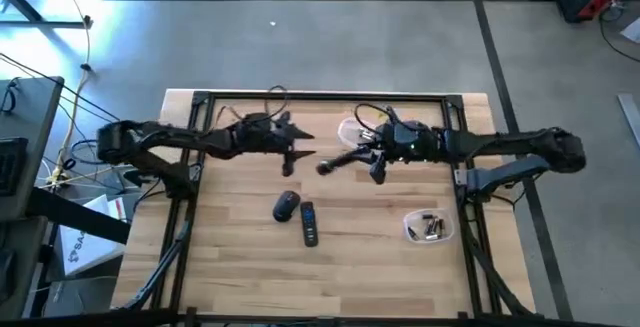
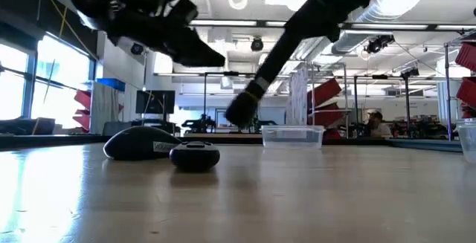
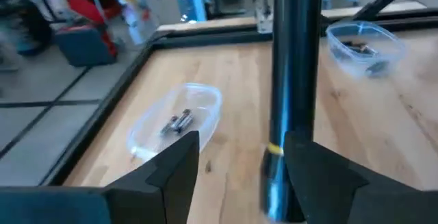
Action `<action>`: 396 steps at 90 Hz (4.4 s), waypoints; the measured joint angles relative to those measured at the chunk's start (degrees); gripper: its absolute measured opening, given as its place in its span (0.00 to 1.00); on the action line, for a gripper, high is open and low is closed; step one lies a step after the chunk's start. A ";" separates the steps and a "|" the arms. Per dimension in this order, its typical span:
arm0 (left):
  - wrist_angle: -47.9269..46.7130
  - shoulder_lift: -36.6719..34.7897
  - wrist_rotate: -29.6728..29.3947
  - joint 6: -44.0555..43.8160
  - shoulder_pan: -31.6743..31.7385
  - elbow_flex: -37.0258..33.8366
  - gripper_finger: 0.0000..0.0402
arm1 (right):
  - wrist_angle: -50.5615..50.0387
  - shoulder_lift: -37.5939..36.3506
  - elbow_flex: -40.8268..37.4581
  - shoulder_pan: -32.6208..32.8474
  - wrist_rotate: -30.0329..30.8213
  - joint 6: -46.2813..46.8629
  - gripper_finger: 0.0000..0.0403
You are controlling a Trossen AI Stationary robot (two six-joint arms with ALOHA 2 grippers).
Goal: Insert battery
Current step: Close the flashlight using its cover
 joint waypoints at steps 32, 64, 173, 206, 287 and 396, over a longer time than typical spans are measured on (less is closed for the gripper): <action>2.77 1.99 -10.60 -0.39 -4.27 -6.35 0.47 | 35.83 10.25 -16.78 3.47 16.07 9.43 0.30; 15.52 18.50 -10.15 1.55 -3.61 -6.86 0.47 | 35.40 21.39 -16.14 5.48 14.33 24.17 0.30; -19.49 33.33 9.07 41.67 6.93 24.27 0.48 | 15.63 21.49 -16.30 5.23 0.83 32.76 0.30; -23.22 33.40 6.18 34.44 3.93 24.45 0.48 | 13.45 21.28 -12.94 2.27 7.43 7.65 0.61; -21.94 25.52 11.02 23.55 2.14 18.01 0.47 | 22.30 29.61 -12.95 0.30 2.37 -6.96 0.29; -17.64 29.46 10.61 17.11 3.57 16.25 0.23 | 15.37 26.90 3.27 0.89 0.82 -13.10 0.30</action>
